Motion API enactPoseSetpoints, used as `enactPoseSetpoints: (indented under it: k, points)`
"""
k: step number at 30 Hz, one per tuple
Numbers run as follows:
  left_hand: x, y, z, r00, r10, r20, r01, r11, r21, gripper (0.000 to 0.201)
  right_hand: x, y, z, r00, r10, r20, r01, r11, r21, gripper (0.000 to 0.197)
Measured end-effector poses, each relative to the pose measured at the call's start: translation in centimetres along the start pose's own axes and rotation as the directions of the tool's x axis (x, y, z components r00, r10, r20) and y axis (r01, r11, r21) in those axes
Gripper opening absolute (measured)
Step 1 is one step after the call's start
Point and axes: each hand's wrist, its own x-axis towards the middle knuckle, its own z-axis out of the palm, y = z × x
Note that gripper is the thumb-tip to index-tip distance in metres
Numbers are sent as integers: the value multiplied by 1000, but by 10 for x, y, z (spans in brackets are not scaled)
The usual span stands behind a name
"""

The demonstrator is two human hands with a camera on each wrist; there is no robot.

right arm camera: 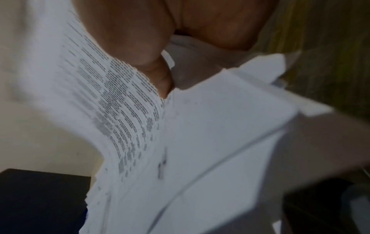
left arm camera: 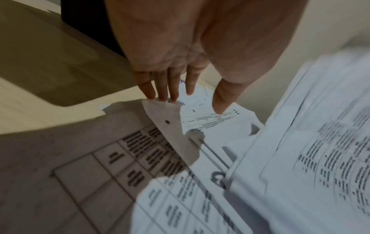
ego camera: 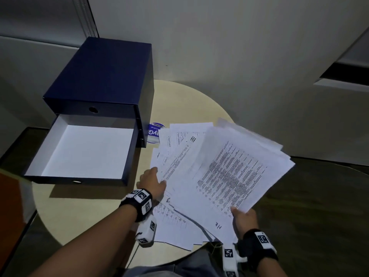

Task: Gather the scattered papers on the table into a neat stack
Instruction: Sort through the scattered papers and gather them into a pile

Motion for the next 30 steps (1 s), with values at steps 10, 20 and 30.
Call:
enactPoseSetpoints:
  k: [10,20,30]
  points:
    - [-2,16,16,984,-74,161,77,997,-16,52,-3,12,14,987,151,44,-143,977,-159,62]
    - [-20,34,-39,968,148,-205,-171,980,-98,10,6,14,9,989,142,40,-132,971,-198,38]
    - [-57,79,-128,712,308,-631,-509,845,-161,9,27,20,30,983,132,125,-105,974,-199,64]
